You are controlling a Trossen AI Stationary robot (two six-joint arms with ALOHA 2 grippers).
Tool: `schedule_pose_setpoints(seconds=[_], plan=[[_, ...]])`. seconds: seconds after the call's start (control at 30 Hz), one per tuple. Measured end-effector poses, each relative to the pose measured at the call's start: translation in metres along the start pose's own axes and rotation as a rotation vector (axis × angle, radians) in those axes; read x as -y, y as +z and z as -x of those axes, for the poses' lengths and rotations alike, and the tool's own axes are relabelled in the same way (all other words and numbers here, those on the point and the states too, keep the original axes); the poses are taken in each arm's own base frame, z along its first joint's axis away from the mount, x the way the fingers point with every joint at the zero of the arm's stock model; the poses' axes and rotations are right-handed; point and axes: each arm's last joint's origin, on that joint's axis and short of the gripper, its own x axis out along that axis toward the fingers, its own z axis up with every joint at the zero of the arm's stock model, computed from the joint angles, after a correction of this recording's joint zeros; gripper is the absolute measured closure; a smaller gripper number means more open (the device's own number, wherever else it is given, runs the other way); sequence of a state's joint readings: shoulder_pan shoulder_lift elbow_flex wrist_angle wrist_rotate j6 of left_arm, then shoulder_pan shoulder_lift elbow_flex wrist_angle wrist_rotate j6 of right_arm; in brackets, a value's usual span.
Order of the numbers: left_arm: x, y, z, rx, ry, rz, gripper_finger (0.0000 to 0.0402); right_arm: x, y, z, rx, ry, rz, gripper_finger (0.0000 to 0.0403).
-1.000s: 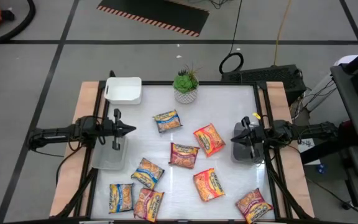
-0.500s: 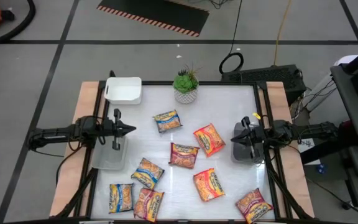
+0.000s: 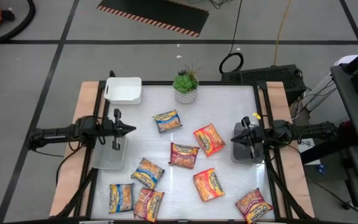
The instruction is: Sort Maruchan noodles
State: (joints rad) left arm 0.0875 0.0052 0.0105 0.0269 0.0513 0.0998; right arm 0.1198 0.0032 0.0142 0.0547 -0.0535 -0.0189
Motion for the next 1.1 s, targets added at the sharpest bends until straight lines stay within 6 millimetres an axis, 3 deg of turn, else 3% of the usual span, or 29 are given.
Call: schedule_pose_setpoints(seconds=[0.73,0.9,1.1], plan=[[-0.002,0.007,0.0,0.063,0.035,0.041,0.0398,0.0,0.006,0.0,0.061,-0.002,0.049,0.0403],[-0.002,0.021,0.001,0.074,0.018,0.059,0.0398,0.002,0.007,0.0,0.067,-0.056,0.05,0.0403],[-0.003,0.051,-0.001,0.081,-0.004,0.052,0.0398,0.005,0.002,0.0,0.022,-0.162,-0.052,0.0403]])
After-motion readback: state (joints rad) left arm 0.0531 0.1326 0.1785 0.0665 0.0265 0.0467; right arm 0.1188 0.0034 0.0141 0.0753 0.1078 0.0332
